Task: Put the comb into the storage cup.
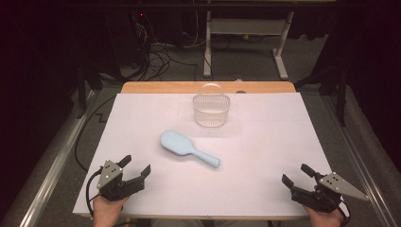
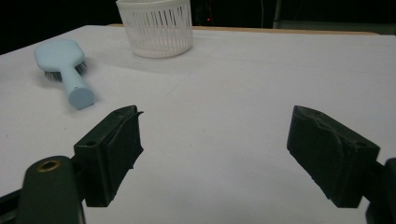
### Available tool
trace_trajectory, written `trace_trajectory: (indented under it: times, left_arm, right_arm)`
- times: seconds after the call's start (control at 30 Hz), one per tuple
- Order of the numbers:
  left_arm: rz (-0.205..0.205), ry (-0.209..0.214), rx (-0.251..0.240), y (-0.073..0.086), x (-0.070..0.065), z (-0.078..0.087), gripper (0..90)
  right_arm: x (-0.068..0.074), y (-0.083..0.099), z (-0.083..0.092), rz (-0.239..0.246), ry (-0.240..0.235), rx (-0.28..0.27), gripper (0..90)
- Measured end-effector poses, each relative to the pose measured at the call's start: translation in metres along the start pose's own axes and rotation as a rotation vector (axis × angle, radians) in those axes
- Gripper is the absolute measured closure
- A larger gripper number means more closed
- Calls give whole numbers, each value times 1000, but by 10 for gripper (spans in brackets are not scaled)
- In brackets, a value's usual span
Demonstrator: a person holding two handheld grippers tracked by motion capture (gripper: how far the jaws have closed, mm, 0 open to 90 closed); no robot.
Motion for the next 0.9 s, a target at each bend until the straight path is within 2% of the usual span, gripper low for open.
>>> trace_trajectory:
  times: [0.33, 0.4, 0.47, 0.5, 0.6, 0.9]
  left_arm:
    - [-17, 17, -2, -4, -7, -4, 193]
    - [-7, 28, -5, -6, -9, -6, 193]
    - [-9, 36, -4, -6, -10, -8, 193]
    - [-22, 47, 5, -7, -14, -11, 193]
    - [-20, 71, 20, -9, -17, -15, 193]
    - [-26, 73, 5, -16, -22, -22, 193]
  right_arm:
    - [0, 0, 0, -3, -7, 0, 182]
    - [0, 0, 0, -7, -9, -4, 185]
    - [0, 0, 0, -7, -11, -5, 186]
    - [0, 0, 0, -5, -14, -7, 188]
    - [1, 0, 0, -4, -17, -8, 190]
    - [1, 0, 0, -2, -21, -8, 190]
Point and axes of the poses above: each handheld gripper's, and its own axes: z roughly backward along the jaws, y roughly out of its underside, x roughly to its left, the point moved 3 cm from there along -z, roughly forward along the jaws, and after that the axes turned 4 degrees about -z, right-handed, at the moved point
